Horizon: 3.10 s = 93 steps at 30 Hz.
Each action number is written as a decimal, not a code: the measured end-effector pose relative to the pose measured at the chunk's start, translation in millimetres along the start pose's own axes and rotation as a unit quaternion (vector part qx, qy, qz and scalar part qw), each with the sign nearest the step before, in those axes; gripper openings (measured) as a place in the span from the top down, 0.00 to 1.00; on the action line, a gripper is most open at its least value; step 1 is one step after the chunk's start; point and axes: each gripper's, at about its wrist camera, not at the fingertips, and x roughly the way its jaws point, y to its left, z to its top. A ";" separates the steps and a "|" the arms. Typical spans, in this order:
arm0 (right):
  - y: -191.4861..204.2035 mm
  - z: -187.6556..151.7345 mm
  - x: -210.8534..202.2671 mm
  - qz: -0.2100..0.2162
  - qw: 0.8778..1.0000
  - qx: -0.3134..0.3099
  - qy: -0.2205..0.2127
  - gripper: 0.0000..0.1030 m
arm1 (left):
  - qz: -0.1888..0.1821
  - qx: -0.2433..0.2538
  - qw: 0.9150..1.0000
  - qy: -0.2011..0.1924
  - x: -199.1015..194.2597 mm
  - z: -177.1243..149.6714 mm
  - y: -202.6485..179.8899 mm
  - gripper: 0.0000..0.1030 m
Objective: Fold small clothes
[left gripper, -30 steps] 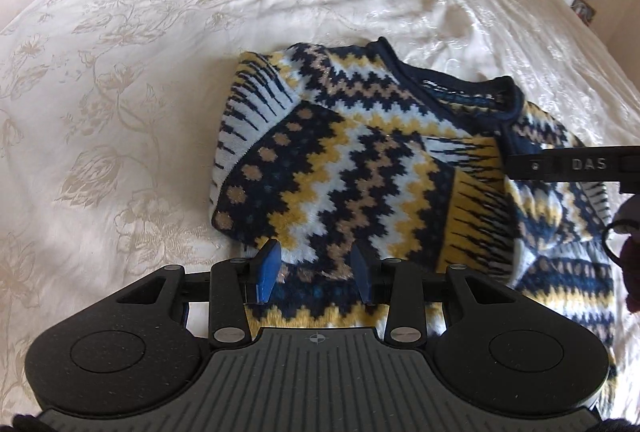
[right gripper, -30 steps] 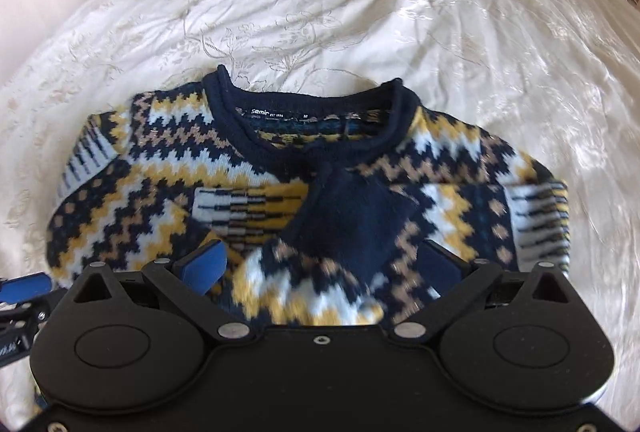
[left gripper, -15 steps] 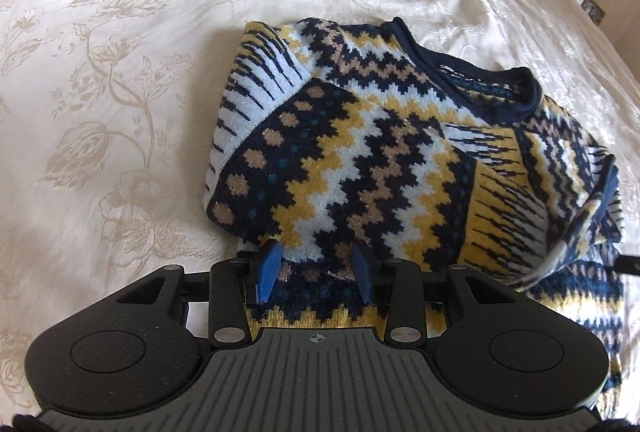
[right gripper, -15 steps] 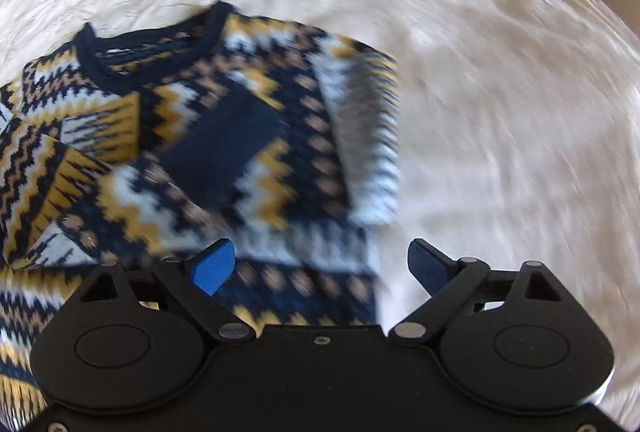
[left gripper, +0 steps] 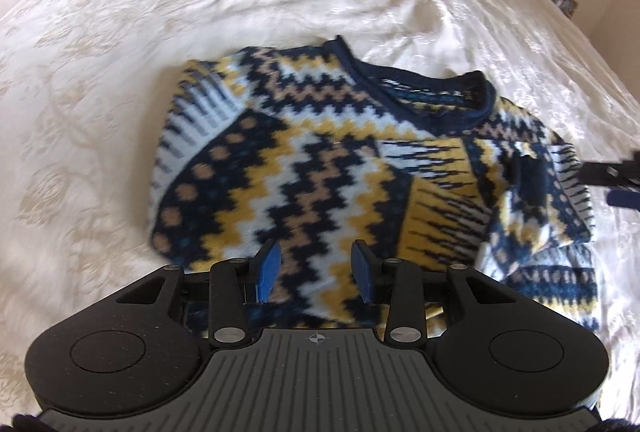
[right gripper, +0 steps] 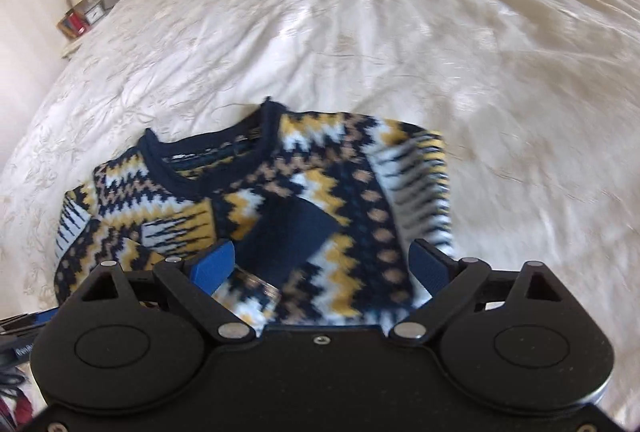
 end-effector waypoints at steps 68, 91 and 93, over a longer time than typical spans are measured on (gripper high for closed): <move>-54.1 -65.4 -7.0 0.041 0.999 -0.015 -0.022 0.38 | -0.029 0.036 0.999 0.002 -46.7 -55.5 -5.0 0.63; -4.3 23.0 -90.2 0.181 0.977 -0.078 -0.081 0.86 | -0.026 -0.003 0.999 -0.039 -40.9 -15.6 13.8 0.63; -12.4 32.1 -75.2 0.134 0.984 -0.092 -0.074 0.86 | -0.028 -0.008 0.999 -0.046 -36.6 -5.6 16.0 0.63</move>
